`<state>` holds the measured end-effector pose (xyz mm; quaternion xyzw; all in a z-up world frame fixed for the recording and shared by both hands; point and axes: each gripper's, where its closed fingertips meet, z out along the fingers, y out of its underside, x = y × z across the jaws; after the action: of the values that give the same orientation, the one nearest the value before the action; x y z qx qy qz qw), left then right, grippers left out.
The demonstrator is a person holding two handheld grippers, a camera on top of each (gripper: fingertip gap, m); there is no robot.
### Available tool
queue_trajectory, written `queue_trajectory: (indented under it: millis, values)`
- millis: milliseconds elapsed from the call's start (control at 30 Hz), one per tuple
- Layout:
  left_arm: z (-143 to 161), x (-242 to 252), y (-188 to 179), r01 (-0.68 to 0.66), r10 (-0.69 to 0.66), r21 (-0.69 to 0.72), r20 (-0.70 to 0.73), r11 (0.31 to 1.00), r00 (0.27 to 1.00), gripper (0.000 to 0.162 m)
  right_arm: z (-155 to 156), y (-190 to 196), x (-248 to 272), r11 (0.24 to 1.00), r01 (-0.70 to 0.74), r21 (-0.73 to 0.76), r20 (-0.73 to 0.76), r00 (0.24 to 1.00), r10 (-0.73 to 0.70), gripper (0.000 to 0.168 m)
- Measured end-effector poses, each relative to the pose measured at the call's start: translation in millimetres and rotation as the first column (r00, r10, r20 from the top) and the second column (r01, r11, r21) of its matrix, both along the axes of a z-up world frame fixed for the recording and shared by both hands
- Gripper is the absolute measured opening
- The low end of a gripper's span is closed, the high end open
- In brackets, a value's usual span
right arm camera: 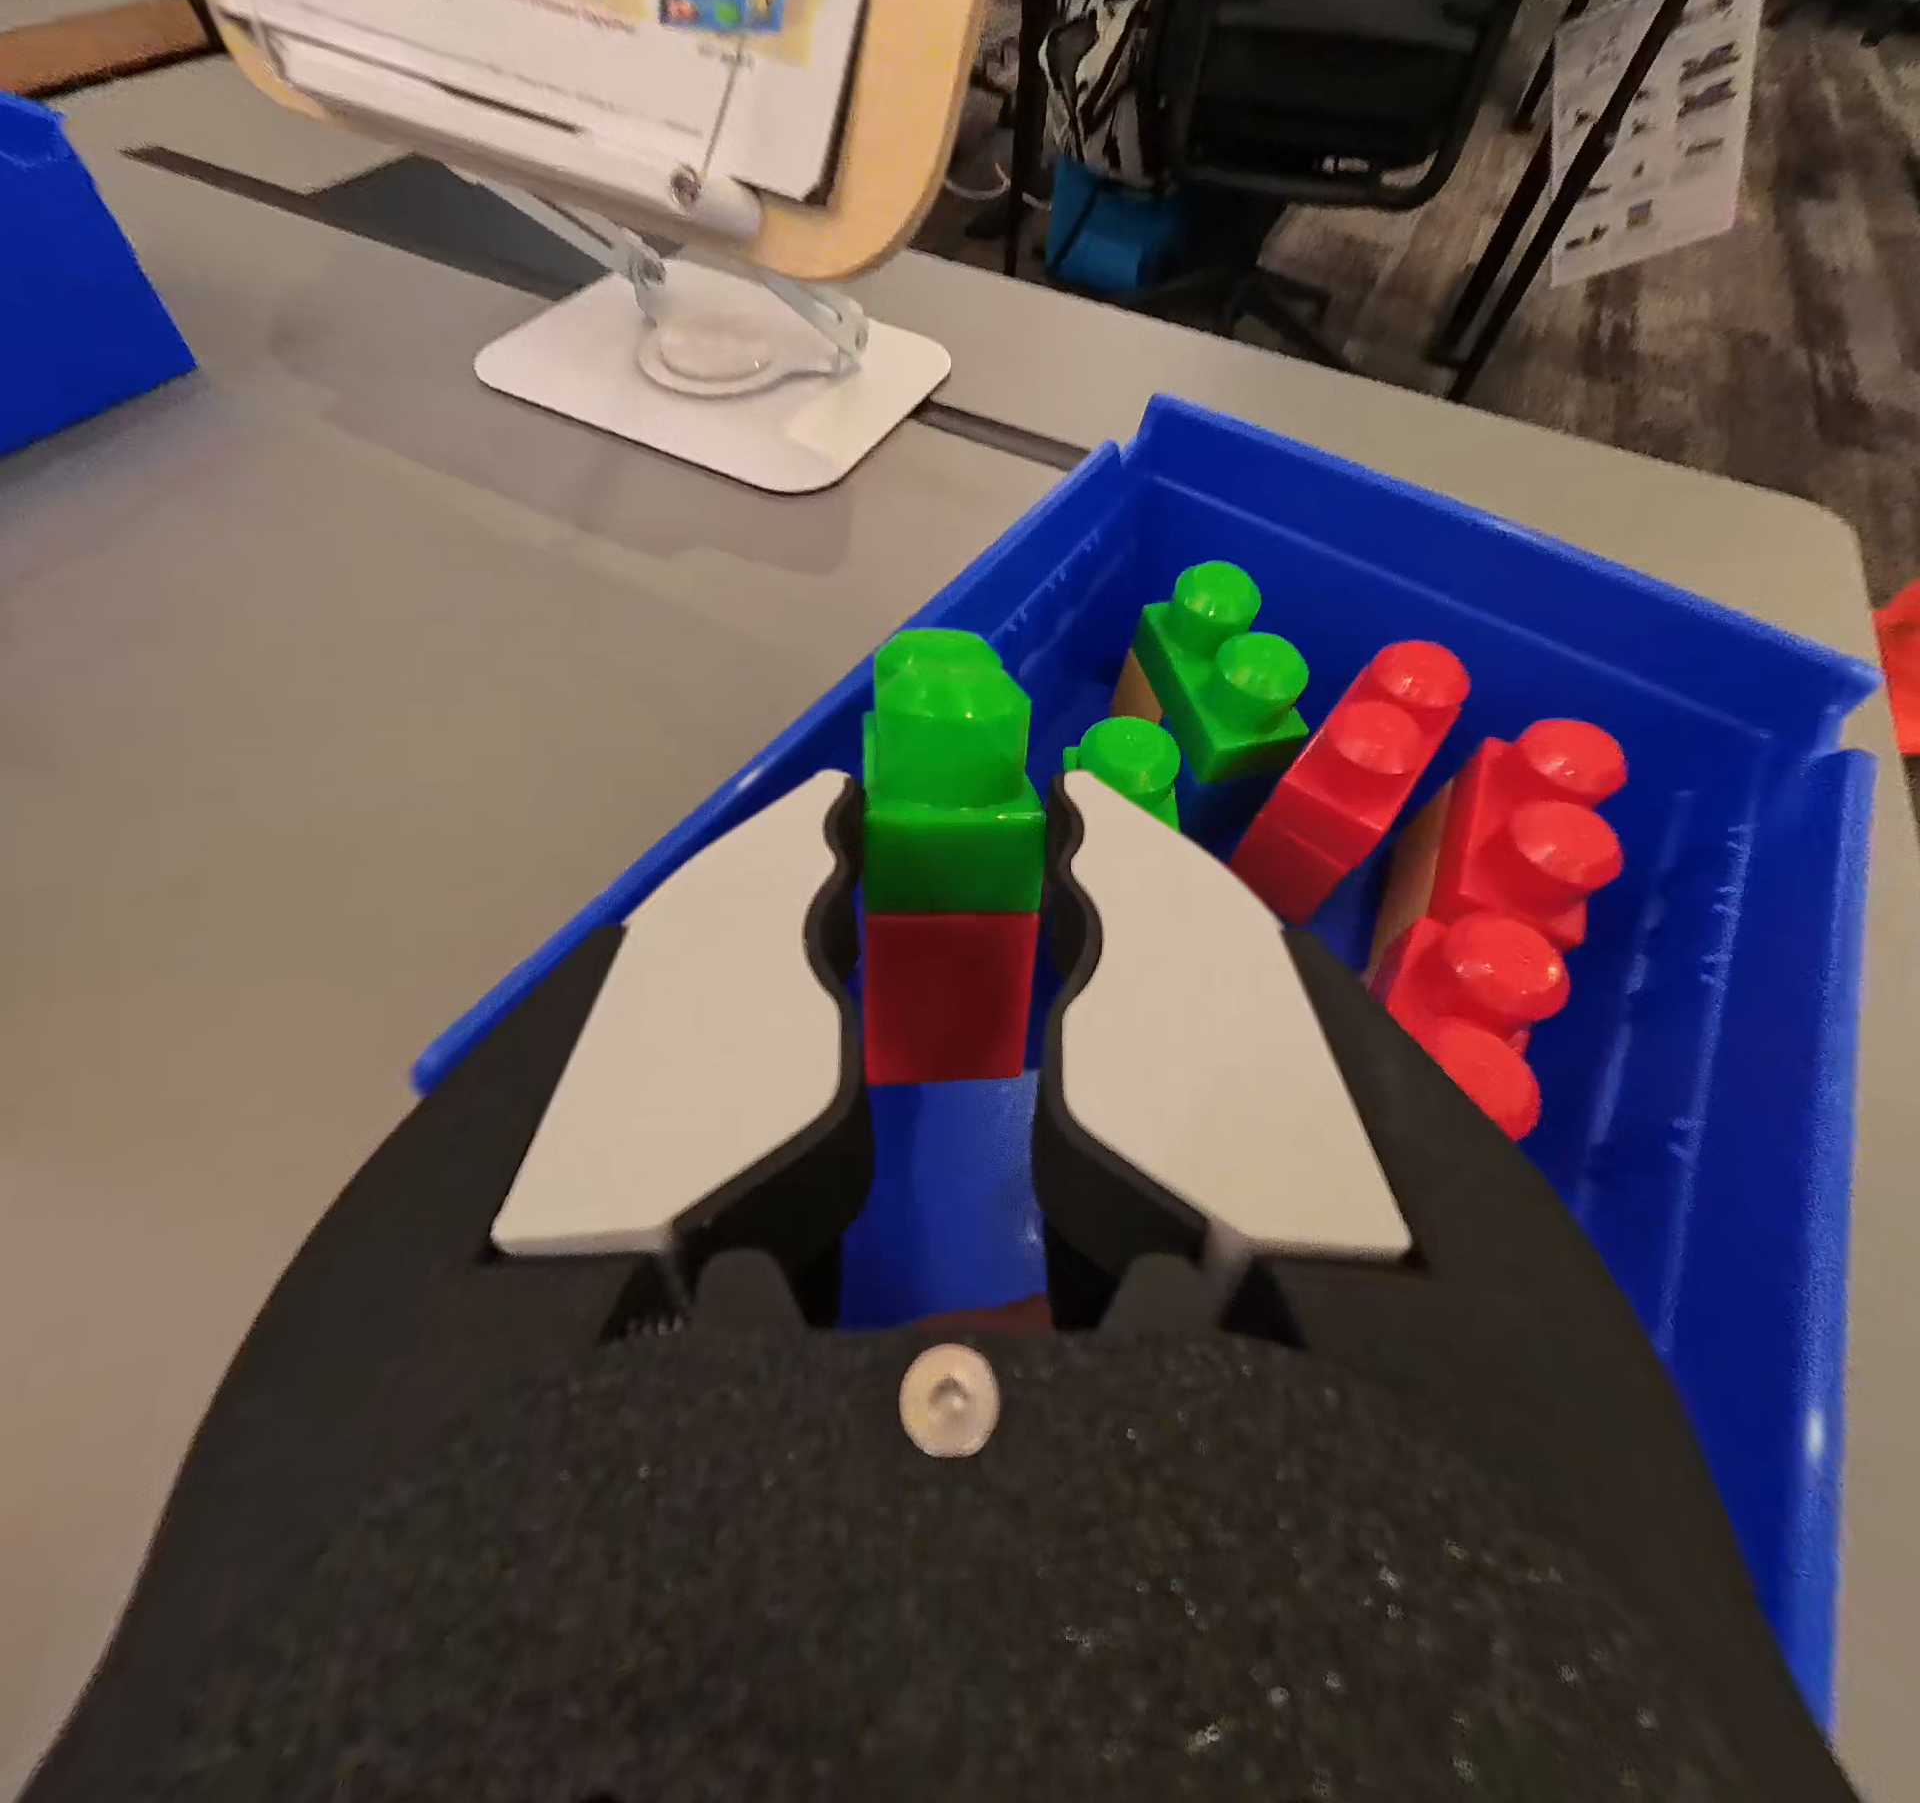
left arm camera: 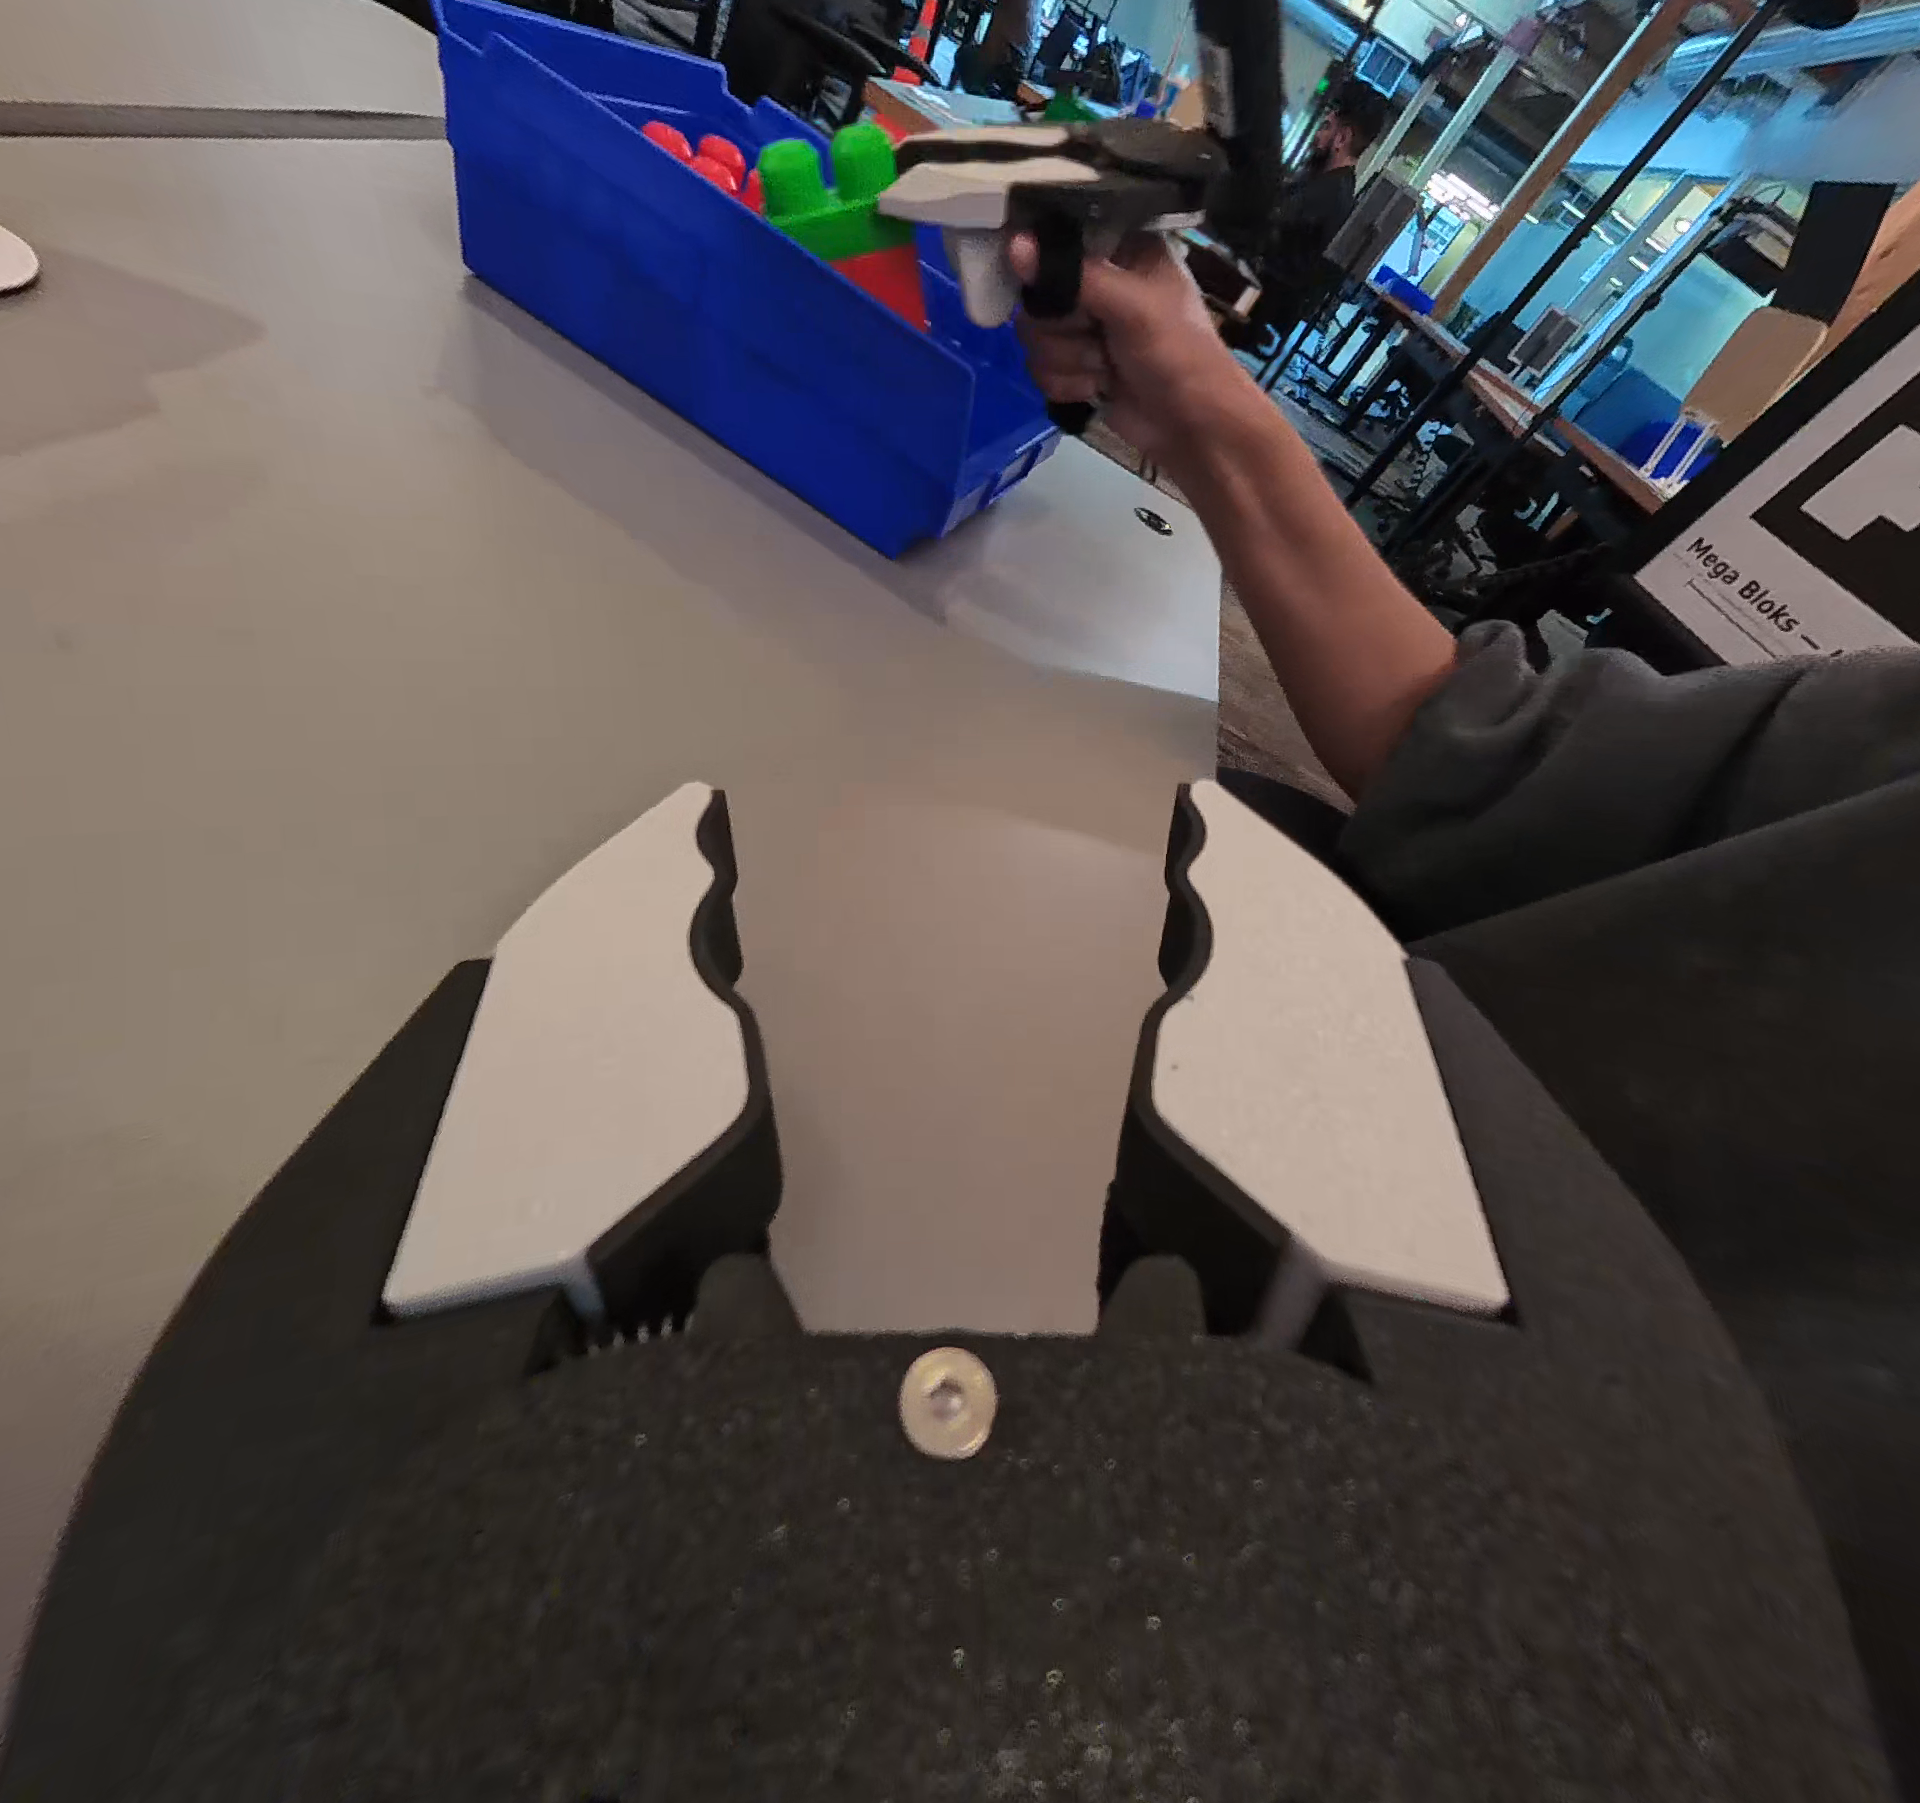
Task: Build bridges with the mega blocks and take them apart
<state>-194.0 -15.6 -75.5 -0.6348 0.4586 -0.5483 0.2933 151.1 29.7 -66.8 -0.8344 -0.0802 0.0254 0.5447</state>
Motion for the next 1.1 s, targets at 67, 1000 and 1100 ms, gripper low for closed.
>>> queue_trajectory:
  millis: [67,1000,1100]
  values:
    - [0,0,-3,0.012,-0.012,-0.004,0.002,1.0,1.0,0.079,-16,9,3,0.998,0.012,-0.063,0.031,0.999,-0.01,0.033]
    - [-24,11,-19,0.068,-0.064,0.035,-0.099,0.997,0.993,0.076,-73,-14,7,0.938,0.09,-0.336,0.02,0.996,-0.089,0.034]
    - [-23,11,-18,0.057,-0.055,0.031,-0.087,0.998,0.995,0.077,-72,-12,7,0.933,0.117,-0.341,0.029,0.993,-0.113,0.047]
